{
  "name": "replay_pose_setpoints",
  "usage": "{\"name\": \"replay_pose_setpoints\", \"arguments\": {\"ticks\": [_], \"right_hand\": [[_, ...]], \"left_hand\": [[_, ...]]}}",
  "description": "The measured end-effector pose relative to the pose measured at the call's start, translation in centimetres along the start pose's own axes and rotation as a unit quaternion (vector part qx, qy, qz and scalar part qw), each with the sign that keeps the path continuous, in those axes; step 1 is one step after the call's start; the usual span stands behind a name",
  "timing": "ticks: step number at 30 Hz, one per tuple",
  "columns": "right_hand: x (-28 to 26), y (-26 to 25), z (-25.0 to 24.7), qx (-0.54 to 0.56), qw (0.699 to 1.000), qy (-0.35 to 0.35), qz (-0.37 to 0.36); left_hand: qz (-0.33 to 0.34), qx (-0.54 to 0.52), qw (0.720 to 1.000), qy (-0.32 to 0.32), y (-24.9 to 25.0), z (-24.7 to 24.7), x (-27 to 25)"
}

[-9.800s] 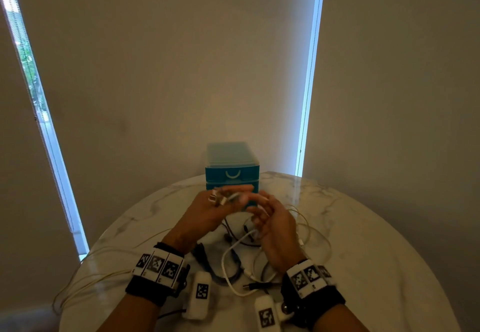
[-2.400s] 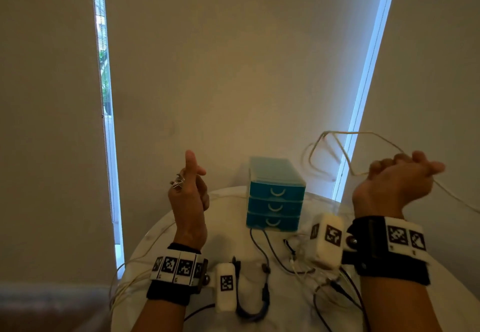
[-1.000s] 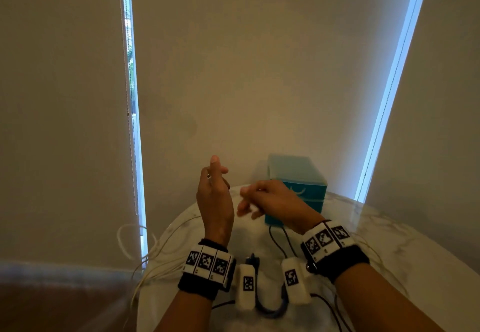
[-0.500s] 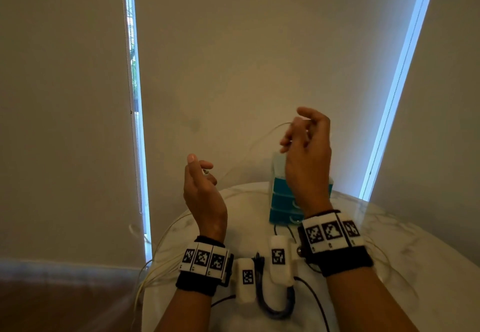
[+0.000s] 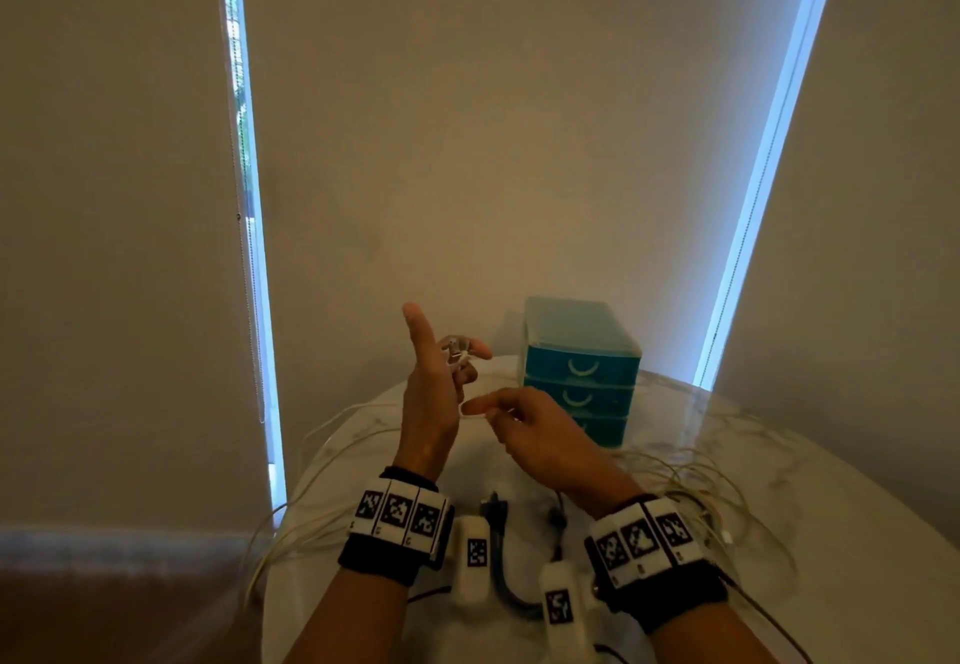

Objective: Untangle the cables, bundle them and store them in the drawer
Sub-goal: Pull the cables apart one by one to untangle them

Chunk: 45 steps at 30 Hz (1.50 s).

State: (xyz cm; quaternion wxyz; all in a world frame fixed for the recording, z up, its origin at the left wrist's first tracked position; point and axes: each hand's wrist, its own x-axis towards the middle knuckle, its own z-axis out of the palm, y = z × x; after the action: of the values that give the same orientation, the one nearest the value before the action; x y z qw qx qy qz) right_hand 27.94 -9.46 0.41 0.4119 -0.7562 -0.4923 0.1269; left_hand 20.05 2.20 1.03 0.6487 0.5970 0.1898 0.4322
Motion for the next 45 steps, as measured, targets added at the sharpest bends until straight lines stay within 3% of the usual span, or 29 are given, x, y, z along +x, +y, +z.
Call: {"name": "replay_pose_setpoints", "arguments": {"ticks": [4, 8, 12, 16, 20, 23, 26, 28, 30, 32, 35, 37, 39, 41, 42, 43, 45], "right_hand": [[-1.0, 0.8, 0.2, 0.081, 0.992, 0.082, -0.042], [-1.9, 1.5, 0.5, 0.252, 0.952, 0.166, -0.053], [-1.7, 1.7, 0.4, 0.211, 0.945, 0.230, -0.099], [-1.4, 1.4, 0.1, 0.120, 0.944, 0.288, -0.104], [-0.9, 0.8, -0.4, 0.153, 0.947, 0.266, -0.090], [-0.3, 1.3, -1.6, 0.146, 0.959, 0.234, -0.061], [-0.5, 2.9, -4.0, 0.070, 0.981, 0.181, 0.011], [-1.2, 4.1, -5.8, -0.001, 0.992, 0.093, 0.082], [-2.3, 5.8, -6.5, -0.098, 0.985, -0.001, 0.143], [-3.0, 7.6, -6.5, -0.197, 0.963, -0.018, 0.183], [-3.5, 8.6, -6.0, -0.181, 0.961, -0.029, 0.205], [-4.0, 8.3, -5.9, -0.136, 0.975, -0.044, 0.169], [-4.5, 8.2, -5.9, -0.039, 0.989, 0.079, 0.116], [-5.2, 8.1, -6.1, 0.100, 0.960, 0.256, 0.050], [-5.5, 7.8, -6.2, 0.146, 0.944, 0.296, 0.018], [-5.8, 7.5, -6.3, 0.168, 0.940, 0.296, -0.005], [-6.3, 7.2, -6.0, 0.171, 0.960, 0.221, -0.015]], "left_hand": [[-0.009, 0.051, 0.997, -0.053, -0.1, 0.1, 0.2], [-0.037, 0.121, 0.987, -0.094, -0.5, 0.6, 0.1], [-0.040, 0.149, 0.978, -0.137, -0.4, 1.2, -0.6], [-0.113, 0.098, 0.970, -0.189, -0.7, 0.9, -0.5], [-0.146, 0.028, 0.972, -0.182, -1.2, 1.2, -0.2], [-0.153, -0.008, 0.979, -0.134, -1.6, 1.7, -0.3], [-0.137, 0.014, 0.984, -0.116, -1.8, 1.9, -0.4], [-0.134, 0.013, 0.983, -0.123, -1.5, 1.9, -0.5], [-0.116, 0.035, 0.984, -0.127, -1.1, 2.1, -0.9], [-0.094, 0.081, 0.984, -0.132, -1.1, 2.5, -1.3], [-0.086, 0.139, 0.972, -0.166, -2.1, 3.4, -1.8], [-0.088, 0.159, 0.966, -0.183, -2.9, 3.8, -2.0], [-0.100, 0.161, 0.963, -0.191, -3.3, 3.9, -2.0], [-0.114, 0.147, 0.962, -0.202, -3.3, 3.9, -1.9], [-0.117, 0.143, 0.961, -0.208, -3.2, 3.9, -1.9], [-0.115, 0.140, 0.959, -0.216, -3.2, 4.0, -1.9], [-0.111, 0.125, 0.958, -0.232, -3.0, 4.1, -2.2]]}}
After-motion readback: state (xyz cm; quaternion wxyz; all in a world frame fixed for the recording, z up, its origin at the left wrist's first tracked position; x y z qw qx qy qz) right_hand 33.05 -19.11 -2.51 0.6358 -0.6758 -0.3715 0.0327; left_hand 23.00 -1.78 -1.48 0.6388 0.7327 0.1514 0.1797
